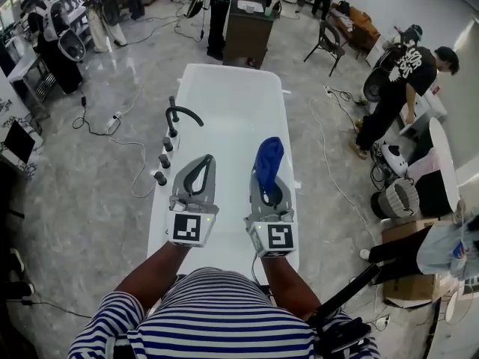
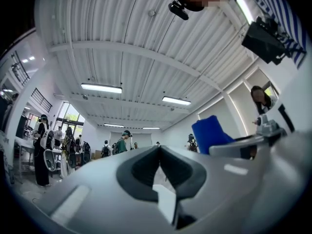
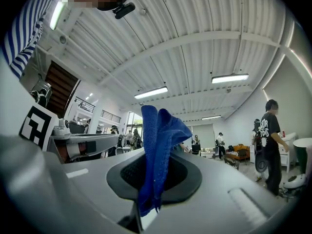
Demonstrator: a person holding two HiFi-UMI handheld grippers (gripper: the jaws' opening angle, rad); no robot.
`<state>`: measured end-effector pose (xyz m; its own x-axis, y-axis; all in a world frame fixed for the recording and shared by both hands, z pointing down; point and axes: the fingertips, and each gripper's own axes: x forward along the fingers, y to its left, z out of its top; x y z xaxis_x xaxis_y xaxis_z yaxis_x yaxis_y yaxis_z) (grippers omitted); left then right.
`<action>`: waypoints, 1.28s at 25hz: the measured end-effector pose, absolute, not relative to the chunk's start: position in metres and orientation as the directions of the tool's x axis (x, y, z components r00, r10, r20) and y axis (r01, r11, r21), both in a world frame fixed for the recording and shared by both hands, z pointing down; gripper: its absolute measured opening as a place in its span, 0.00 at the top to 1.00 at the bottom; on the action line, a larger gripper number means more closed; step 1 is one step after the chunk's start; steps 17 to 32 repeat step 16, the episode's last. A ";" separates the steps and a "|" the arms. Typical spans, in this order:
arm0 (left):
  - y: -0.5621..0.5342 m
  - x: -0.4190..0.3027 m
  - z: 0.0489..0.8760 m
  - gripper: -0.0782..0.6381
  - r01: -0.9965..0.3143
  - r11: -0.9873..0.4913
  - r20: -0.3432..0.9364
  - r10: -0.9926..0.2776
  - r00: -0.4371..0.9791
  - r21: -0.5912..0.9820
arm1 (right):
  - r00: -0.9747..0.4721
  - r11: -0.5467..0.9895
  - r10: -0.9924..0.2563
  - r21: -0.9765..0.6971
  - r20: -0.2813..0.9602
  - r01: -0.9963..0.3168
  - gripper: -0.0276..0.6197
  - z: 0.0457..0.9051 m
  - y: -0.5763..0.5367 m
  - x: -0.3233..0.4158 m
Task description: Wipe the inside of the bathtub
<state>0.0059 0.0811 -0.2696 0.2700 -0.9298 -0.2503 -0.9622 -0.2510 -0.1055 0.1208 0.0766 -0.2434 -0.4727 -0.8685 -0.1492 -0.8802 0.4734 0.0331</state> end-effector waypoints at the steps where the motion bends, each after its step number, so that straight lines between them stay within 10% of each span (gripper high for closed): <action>1: 0.081 0.005 -0.270 0.89 -0.963 -0.250 -0.250 -0.930 0.268 -0.105 | -0.477 0.478 -0.866 0.035 -0.152 -0.878 0.89 -0.244 0.077 0.119; 32: 0.077 0.004 -0.279 0.89 -0.960 -0.249 -0.268 -0.923 0.275 -0.128 | -0.491 0.491 -0.853 0.044 -0.175 -0.870 0.89 -0.255 0.074 0.116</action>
